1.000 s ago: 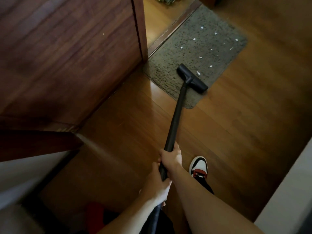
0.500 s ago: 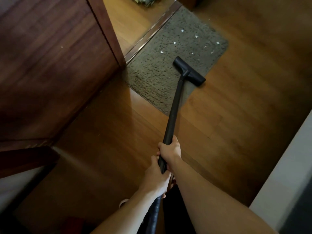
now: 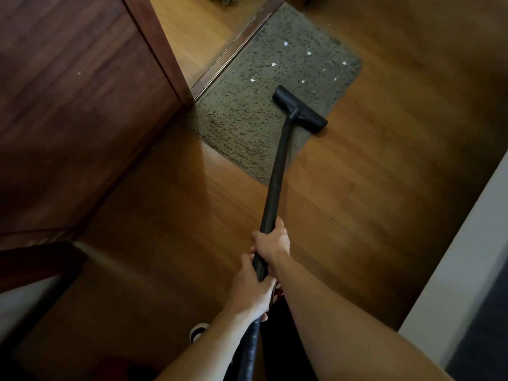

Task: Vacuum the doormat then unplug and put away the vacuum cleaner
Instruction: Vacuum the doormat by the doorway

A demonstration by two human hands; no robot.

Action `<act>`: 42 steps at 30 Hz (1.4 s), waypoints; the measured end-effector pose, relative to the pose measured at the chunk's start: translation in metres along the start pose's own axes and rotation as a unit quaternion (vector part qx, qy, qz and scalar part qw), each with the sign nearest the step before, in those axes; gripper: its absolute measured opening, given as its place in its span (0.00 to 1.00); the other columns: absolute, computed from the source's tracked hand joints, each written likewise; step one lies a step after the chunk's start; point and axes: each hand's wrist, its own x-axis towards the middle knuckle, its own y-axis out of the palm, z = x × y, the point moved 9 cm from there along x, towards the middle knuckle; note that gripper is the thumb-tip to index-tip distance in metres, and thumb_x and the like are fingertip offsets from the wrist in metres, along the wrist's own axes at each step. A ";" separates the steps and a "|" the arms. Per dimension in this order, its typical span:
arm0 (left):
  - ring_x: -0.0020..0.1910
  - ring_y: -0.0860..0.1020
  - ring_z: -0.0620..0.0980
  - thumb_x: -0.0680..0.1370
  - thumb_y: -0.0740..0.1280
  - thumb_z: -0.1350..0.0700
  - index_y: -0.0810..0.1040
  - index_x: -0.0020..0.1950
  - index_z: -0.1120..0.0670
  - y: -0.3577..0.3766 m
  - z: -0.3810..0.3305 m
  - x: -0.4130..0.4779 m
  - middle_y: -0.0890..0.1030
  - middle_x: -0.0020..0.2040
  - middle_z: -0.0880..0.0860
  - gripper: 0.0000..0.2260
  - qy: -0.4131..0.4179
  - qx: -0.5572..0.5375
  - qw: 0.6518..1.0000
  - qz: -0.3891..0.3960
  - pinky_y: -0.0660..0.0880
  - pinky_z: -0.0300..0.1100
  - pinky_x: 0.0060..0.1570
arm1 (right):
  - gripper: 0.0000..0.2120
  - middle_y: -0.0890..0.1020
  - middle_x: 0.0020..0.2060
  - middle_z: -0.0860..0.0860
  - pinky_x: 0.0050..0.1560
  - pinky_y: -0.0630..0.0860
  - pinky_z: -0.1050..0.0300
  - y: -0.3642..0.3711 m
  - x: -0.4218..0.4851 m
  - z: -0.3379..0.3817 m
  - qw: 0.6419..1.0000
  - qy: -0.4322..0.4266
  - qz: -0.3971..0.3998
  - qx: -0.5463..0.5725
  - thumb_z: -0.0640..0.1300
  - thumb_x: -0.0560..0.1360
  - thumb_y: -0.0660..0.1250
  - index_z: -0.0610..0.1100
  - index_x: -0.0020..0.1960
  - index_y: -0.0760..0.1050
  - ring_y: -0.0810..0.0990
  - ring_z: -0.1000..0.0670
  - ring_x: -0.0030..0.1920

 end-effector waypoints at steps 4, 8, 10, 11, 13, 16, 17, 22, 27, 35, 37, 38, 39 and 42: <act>0.24 0.77 0.50 0.80 0.66 0.52 0.63 0.59 0.48 -0.014 0.029 -0.011 0.81 0.42 0.58 0.12 -0.003 0.008 1.000 -0.007 0.78 0.43 0.25 | 0.24 0.80 0.45 0.43 0.31 0.78 0.57 0.022 -0.021 -0.017 1.000 0.009 0.007 0.013 0.37 0.78 0.67 0.49 0.71 0.64 0.78 0.51 0.27; 0.24 0.77 0.50 0.80 0.65 0.55 0.64 0.58 0.51 -0.030 0.060 -0.028 0.80 0.40 0.59 0.12 0.001 0.005 1.000 -0.009 0.75 0.41 0.25 | 0.26 0.81 0.47 0.43 0.32 0.79 0.57 0.046 -0.045 -0.037 0.999 0.014 0.018 0.029 0.37 0.78 0.66 0.51 0.72 0.63 0.79 0.51 0.29; 0.24 0.76 0.50 0.80 0.66 0.56 0.64 0.58 0.51 -0.038 0.073 -0.035 0.79 0.39 0.58 0.12 0.005 0.004 1.000 -0.010 0.73 0.41 0.25 | 0.29 0.80 0.47 0.43 0.32 0.79 0.57 0.059 -0.054 -0.048 0.999 0.018 0.022 0.040 0.37 0.78 0.66 0.52 0.75 0.62 0.78 0.52 0.28; 0.23 0.76 0.50 0.80 0.66 0.56 0.64 0.57 0.51 -0.041 0.080 -0.037 0.79 0.39 0.58 0.12 0.008 0.005 1.000 -0.010 0.73 0.41 0.25 | 0.30 0.80 0.47 0.43 0.32 0.79 0.56 0.065 -0.058 -0.054 0.999 0.020 0.022 0.043 0.37 0.78 0.66 0.53 0.76 0.61 0.78 0.52 0.28; 0.23 0.76 0.50 0.79 0.67 0.54 0.65 0.56 0.51 -0.048 0.092 -0.043 0.79 0.38 0.57 0.12 0.011 0.005 1.000 -0.011 0.73 0.41 0.25 | 0.32 0.81 0.46 0.44 0.32 0.79 0.56 0.076 -0.066 -0.064 0.999 0.023 0.020 0.038 0.37 0.78 0.66 0.53 0.78 0.60 0.79 0.52 0.28; 0.29 0.80 0.52 0.80 0.66 0.53 0.65 0.56 0.51 -0.056 0.109 -0.052 0.81 0.39 0.55 0.11 0.014 0.013 1.000 -0.021 0.75 0.43 0.28 | 0.34 0.81 0.47 0.44 0.32 0.79 0.57 0.089 -0.080 -0.076 0.999 0.028 0.022 0.032 0.37 0.78 0.67 0.53 0.79 0.58 0.79 0.53 0.28; 0.30 0.80 0.52 0.80 0.66 0.54 0.66 0.57 0.51 -0.059 0.116 -0.055 0.81 0.40 0.55 0.11 0.014 0.010 1.000 -0.024 0.76 0.43 0.29 | 0.34 0.81 0.47 0.45 0.32 0.79 0.57 0.092 -0.085 -0.079 0.999 0.027 0.020 0.029 0.37 0.79 0.67 0.53 0.79 0.58 0.79 0.53 0.28; 0.21 0.74 0.47 0.79 0.68 0.54 0.66 0.60 0.53 -0.074 0.144 -0.068 0.79 0.43 0.58 0.14 0.000 -0.046 0.999 -0.018 0.71 0.40 0.24 | 0.32 0.81 0.51 0.43 0.31 0.79 0.60 0.114 -0.107 -0.090 1.000 0.022 0.019 0.002 0.37 0.79 0.67 0.52 0.78 0.59 0.80 0.53 0.30; 0.25 0.76 0.49 0.78 0.69 0.54 0.67 0.59 0.51 -0.092 0.154 -0.074 0.80 0.43 0.57 0.14 -0.007 -0.076 0.997 -0.013 0.77 0.44 0.28 | 0.36 0.82 0.53 0.44 0.32 0.80 0.58 0.134 -0.114 -0.089 1.000 0.015 0.012 -0.023 0.37 0.79 0.68 0.53 0.81 0.56 0.82 0.51 0.33; 0.33 0.78 0.41 0.79 0.69 0.54 0.67 0.63 0.47 -0.110 0.131 -0.062 0.81 0.44 0.49 0.16 -0.003 -0.137 0.991 -0.003 0.78 0.36 0.31 | 0.30 0.82 0.49 0.42 0.39 0.85 0.50 0.150 -0.097 -0.058 0.999 0.007 0.030 -0.032 0.36 0.77 0.69 0.54 0.75 0.63 0.82 0.49 0.35; 0.32 0.78 0.44 0.79 0.69 0.54 0.67 0.62 0.48 -0.114 0.122 -0.057 0.80 0.46 0.51 0.16 -0.002 -0.135 0.991 -0.004 0.76 0.35 0.27 | 0.29 0.82 0.49 0.43 0.39 0.85 0.49 0.149 -0.089 -0.051 0.999 -0.004 0.024 -0.037 0.37 0.77 0.68 0.53 0.74 0.64 0.82 0.48 0.36; 0.30 0.77 0.45 0.79 0.69 0.55 0.67 0.62 0.50 -0.115 0.118 -0.053 0.80 0.46 0.52 0.15 -0.001 -0.133 0.991 -0.009 0.75 0.37 0.24 | 0.29 0.82 0.48 0.44 0.39 0.86 0.49 0.148 -0.085 -0.047 0.999 -0.012 0.018 -0.043 0.37 0.77 0.68 0.53 0.74 0.65 0.83 0.49 0.36; 0.27 0.76 0.45 0.78 0.69 0.55 0.68 0.61 0.51 -0.115 0.115 -0.049 0.80 0.45 0.54 0.15 0.000 -0.131 0.991 -0.013 0.74 0.38 0.23 | 0.29 0.83 0.47 0.44 0.38 0.85 0.49 0.146 -0.081 -0.043 0.999 -0.015 0.012 -0.042 0.38 0.77 0.68 0.54 0.74 0.64 0.83 0.49 0.35; 0.20 0.72 0.46 0.78 0.69 0.55 0.67 0.59 0.51 -0.112 0.100 -0.036 0.78 0.39 0.56 0.14 -0.004 -0.108 0.994 -0.014 0.70 0.39 0.21 | 0.31 0.83 0.45 0.44 0.34 0.84 0.51 0.138 -0.071 -0.033 1.000 -0.015 -0.001 -0.023 0.38 0.76 0.67 0.53 0.76 0.64 0.82 0.50 0.32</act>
